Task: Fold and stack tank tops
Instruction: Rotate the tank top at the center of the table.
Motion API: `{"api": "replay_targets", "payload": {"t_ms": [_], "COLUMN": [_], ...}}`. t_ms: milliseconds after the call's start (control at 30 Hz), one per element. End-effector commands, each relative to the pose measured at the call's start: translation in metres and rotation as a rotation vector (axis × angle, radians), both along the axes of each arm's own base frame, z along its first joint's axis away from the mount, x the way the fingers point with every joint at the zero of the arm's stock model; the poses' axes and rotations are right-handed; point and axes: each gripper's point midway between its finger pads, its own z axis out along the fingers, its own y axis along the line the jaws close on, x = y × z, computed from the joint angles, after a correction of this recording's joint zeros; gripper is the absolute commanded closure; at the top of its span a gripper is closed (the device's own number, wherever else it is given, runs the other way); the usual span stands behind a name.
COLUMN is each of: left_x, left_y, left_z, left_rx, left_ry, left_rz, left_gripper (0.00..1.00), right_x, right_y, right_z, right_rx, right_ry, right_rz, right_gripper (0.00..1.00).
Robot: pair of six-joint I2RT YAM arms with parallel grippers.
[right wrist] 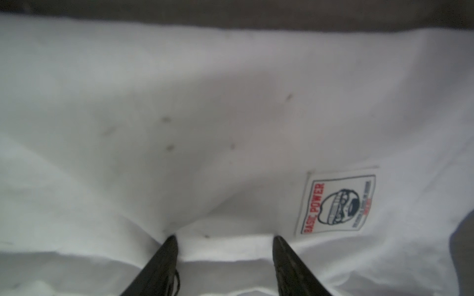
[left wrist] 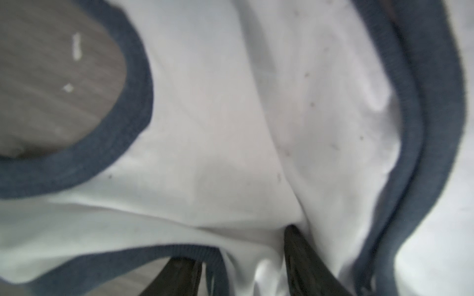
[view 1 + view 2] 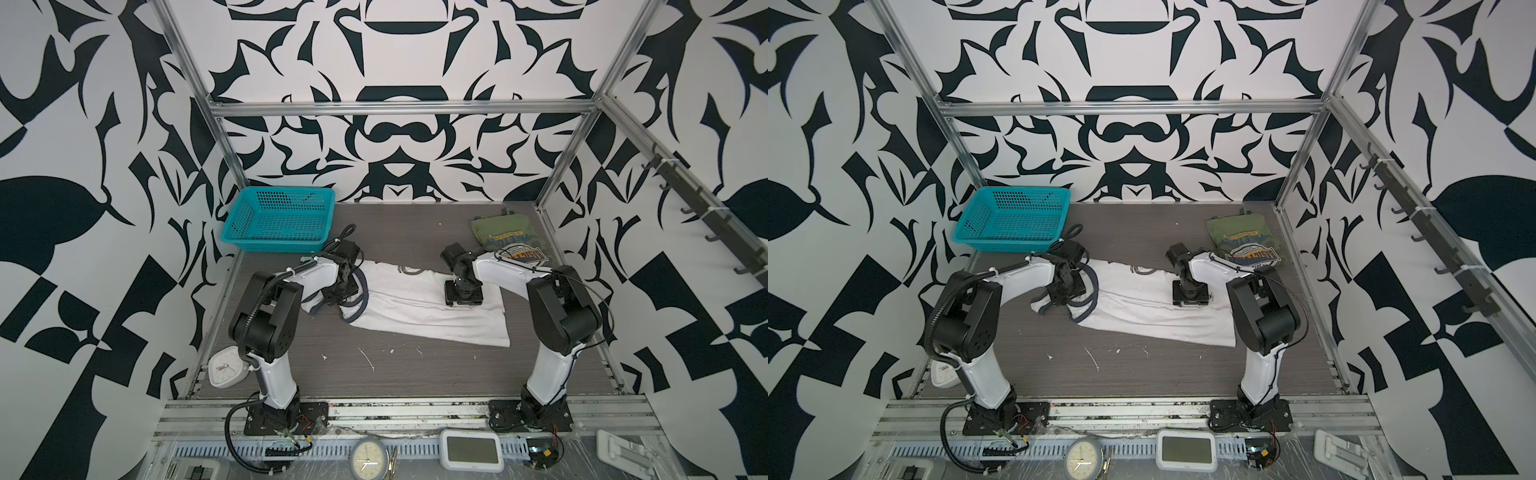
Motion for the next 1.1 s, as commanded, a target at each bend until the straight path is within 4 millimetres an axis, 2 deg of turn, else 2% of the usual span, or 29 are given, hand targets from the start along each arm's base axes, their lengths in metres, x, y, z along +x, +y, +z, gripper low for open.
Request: {"api": "replay_targets", "payload": {"t_ms": [0, 200, 300, 400, 500, 633, 733, 867, 1067], "left_x": [0.006, 0.059, 0.089, 0.115, 0.139, 0.170, 0.188, 0.195, 0.169], "left_y": [-0.014, -0.051, -0.057, -0.043, -0.029, 0.009, 0.036, 0.054, 0.029], "left_z": [-0.006, -0.004, 0.000, 0.011, 0.025, 0.032, 0.030, 0.043, 0.059], "left_rx": [0.045, 0.054, 0.118, 0.227, 0.249, 0.260, 0.264, 0.304, 0.199], "left_ry": [0.048, 0.011, -0.008, -0.001, -0.046, -0.081, -0.086, -0.080, -0.114], "left_rz": [-0.085, -0.187, -0.242, -0.258, -0.237, -0.168, -0.121, -0.095, -0.071], "left_gripper": [0.46, 0.47, 0.46, 0.45, 0.43, 0.42, 0.46, 0.50, 0.46], "right_x": [-0.079, -0.126, -0.139, -0.148, -0.157, -0.162, -0.158, -0.155, -0.155], "right_y": [-0.017, -0.007, -0.002, -0.005, -0.014, -0.014, -0.013, -0.014, -0.014], "right_z": [-0.026, -0.031, -0.032, -0.033, -0.035, -0.035, -0.032, -0.030, -0.036], "right_rx": [-0.080, -0.016, 0.012, 0.001, -0.017, 0.014, 0.025, 0.016, 0.018], "right_ry": [0.238, 0.266, 0.264, 0.269, 0.265, 0.253, 0.227, 0.213, 0.215], "right_rz": [-0.019, -0.054, -0.062, -0.067, -0.087, -0.103, -0.110, -0.106, -0.113], "right_gripper": [0.38, 0.38, 0.38, 0.37, 0.37, 0.37, 0.37, 0.37, 0.37]}}
